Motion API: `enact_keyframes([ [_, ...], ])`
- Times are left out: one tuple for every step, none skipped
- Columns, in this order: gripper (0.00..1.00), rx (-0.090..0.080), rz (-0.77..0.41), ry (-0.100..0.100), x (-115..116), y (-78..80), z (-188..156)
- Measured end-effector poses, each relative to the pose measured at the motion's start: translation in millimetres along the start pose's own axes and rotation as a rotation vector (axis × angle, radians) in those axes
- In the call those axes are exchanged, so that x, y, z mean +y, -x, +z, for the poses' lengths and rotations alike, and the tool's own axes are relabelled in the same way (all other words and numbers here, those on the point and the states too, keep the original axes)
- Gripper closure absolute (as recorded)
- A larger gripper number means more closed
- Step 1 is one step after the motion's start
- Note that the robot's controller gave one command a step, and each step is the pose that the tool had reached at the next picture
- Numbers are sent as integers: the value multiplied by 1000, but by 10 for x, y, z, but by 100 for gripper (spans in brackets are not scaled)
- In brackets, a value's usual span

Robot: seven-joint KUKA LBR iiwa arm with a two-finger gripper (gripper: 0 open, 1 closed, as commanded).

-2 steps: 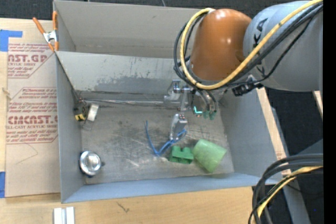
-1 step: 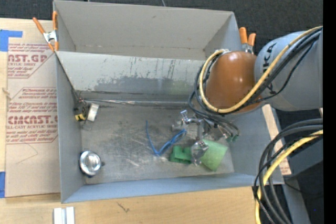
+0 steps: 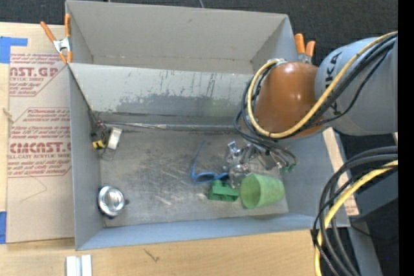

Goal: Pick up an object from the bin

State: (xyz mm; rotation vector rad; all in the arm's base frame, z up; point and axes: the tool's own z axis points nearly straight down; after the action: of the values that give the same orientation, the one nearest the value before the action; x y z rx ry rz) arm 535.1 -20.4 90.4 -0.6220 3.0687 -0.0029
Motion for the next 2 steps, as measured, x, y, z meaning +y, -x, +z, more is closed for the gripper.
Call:
enact_keyframes([
  [100, 5, 384, 2, 21, -54, -853],
  [0, 8, 384, 2, 24, -61, -840],
])
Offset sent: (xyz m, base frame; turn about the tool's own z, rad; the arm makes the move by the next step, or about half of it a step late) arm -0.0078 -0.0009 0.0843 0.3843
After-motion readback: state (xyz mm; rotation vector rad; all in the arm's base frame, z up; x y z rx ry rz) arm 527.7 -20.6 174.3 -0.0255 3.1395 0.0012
